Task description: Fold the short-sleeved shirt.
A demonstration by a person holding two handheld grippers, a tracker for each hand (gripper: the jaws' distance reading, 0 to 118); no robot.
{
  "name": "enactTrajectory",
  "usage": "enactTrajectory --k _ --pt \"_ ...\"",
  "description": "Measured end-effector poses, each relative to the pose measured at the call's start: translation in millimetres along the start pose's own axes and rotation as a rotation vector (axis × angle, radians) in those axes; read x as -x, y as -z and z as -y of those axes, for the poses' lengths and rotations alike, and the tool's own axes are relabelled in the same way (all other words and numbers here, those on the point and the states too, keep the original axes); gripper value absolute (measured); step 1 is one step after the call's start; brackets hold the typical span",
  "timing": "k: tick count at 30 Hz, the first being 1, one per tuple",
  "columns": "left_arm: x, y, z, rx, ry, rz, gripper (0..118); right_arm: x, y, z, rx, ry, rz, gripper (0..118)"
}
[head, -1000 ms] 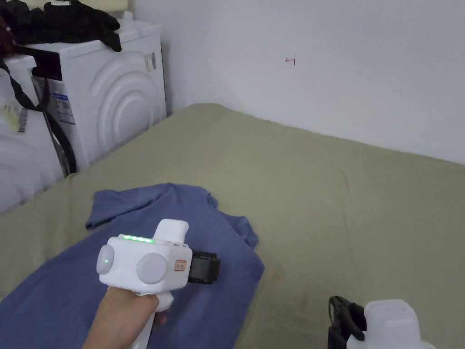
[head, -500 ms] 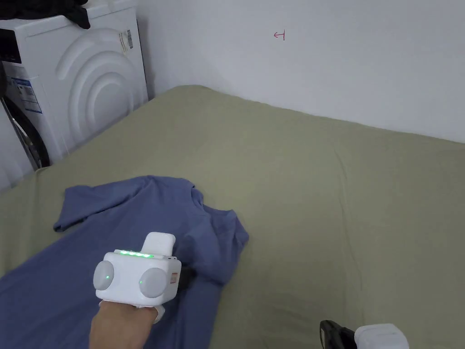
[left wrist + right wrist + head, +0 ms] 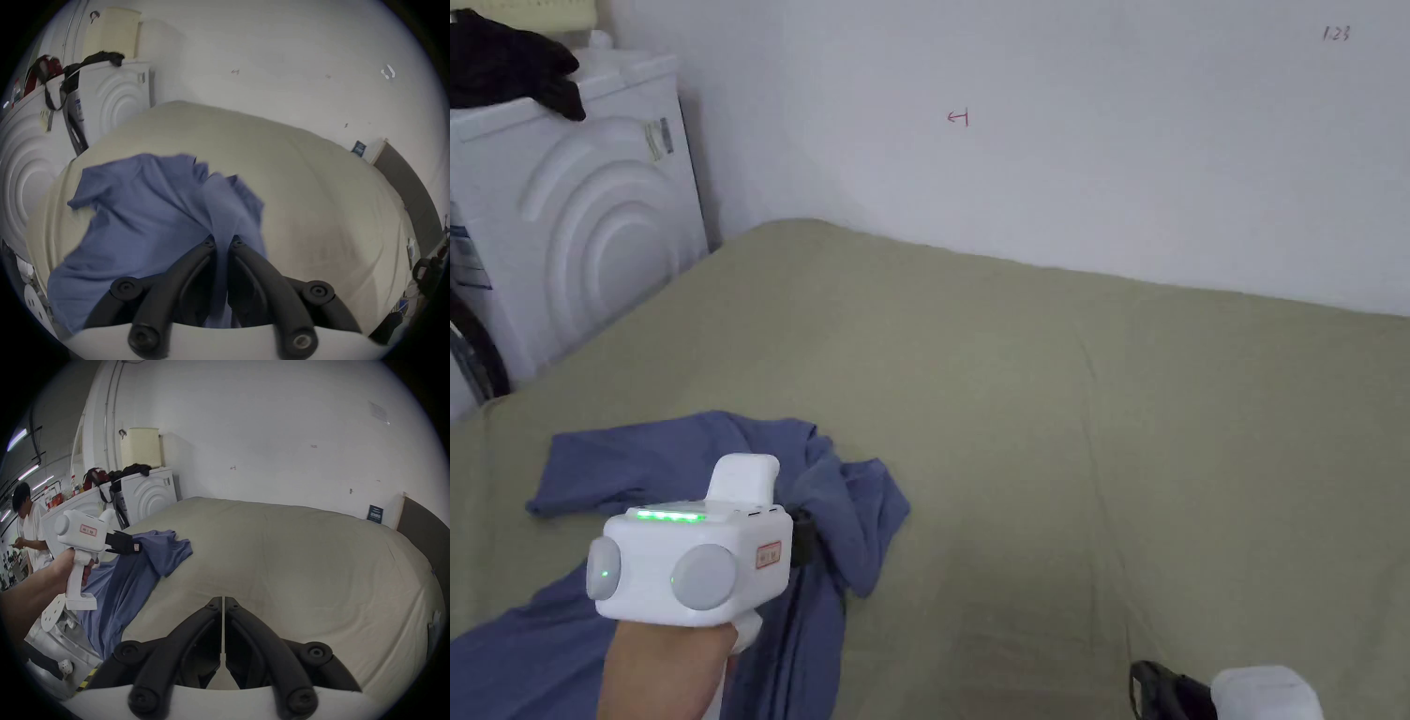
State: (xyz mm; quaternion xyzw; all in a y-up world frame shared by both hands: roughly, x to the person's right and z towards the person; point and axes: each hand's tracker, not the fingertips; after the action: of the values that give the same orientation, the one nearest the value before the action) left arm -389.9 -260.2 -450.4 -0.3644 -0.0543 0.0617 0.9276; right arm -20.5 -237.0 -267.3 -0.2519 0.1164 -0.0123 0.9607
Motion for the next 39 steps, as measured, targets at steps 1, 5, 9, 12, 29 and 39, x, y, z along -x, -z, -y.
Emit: enactTrajectory --k 1,5,9,12,29,39 --pt "-11.1 -3.8 -4.8 -0.022 0.001 0.026 5 -6.3 -9.5 0.9 -0.008 0.009 0.015 5" --pt "-76.3 -23.3 -20.5 -0.079 0.055 0.120 5 -34.5 -48.2 4.6 -0.037 0.052 0.063 5" --pt "-165.4 -43.8 -33.6 -0.126 0.130 0.229 5 -68.8 -89.4 10.2 -0.068 0.085 0.134 5" --pt "-238.7 -58.6 -38.2 -0.164 0.177 0.338 5 -95.1 -117.9 15.3 -0.092 0.101 0.190 5" --pt "-523.6 36.1 116.8 0.200 0.485 0.485 5 -213.6 -180.0 62.1 -0.070 0.241 0.379 5" --pt "-475.6 -42.6 106.7 -0.002 0.411 0.555 117 -213.9 -192.3 56.3 -0.101 0.231 0.377 5"
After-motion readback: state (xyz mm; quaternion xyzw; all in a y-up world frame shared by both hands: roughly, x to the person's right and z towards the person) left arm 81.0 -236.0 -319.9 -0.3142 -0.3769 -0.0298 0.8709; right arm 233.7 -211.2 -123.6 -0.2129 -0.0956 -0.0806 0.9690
